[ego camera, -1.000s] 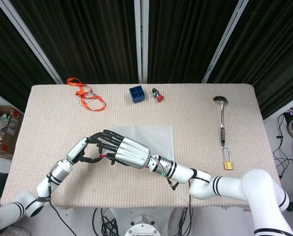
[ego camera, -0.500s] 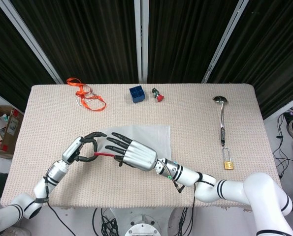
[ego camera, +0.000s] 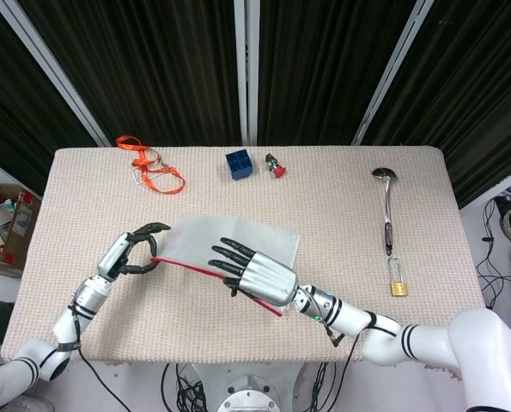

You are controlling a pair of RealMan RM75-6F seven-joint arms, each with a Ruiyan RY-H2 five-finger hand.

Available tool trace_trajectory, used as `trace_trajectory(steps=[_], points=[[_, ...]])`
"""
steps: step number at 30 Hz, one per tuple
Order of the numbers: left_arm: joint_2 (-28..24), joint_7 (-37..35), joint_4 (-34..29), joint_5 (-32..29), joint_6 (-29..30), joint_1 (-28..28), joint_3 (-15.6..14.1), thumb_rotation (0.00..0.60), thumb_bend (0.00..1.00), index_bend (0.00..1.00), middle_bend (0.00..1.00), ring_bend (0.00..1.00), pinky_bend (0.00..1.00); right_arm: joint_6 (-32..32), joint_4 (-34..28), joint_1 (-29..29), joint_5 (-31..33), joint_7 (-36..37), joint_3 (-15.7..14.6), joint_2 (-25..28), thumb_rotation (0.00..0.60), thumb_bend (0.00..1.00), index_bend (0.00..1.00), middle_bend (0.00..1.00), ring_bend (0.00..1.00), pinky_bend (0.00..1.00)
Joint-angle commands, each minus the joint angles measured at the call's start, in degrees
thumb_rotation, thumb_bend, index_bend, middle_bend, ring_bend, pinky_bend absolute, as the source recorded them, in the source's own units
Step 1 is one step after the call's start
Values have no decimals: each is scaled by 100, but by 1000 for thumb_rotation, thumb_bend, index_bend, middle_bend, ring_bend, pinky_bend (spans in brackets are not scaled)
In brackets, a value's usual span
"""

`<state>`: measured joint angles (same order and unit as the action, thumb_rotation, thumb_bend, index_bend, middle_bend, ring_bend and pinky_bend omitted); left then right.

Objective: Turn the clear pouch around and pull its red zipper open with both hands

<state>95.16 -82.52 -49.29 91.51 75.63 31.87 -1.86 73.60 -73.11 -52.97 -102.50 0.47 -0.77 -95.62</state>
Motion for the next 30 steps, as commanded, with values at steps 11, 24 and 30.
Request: trace_trajectory(steps=[11,24,30], points=[[115,-243,299,-296,-456,-107,133,600,367,660,241,143,162,360,-465,748,-317,-194,-627,528,600,516,835,178,0,0],[177,-195,352,-453,-775,-131,272,600,368,660,241,144,162,768,-561,1380,-551,-212,-887,871,600,516,835,179,0,0],[132,-55,252,-444,-833,-132,291,600,369,661,241,144,162,867,-523,1518,-688,-142,-900,944,600,517,835,179,0,0]])
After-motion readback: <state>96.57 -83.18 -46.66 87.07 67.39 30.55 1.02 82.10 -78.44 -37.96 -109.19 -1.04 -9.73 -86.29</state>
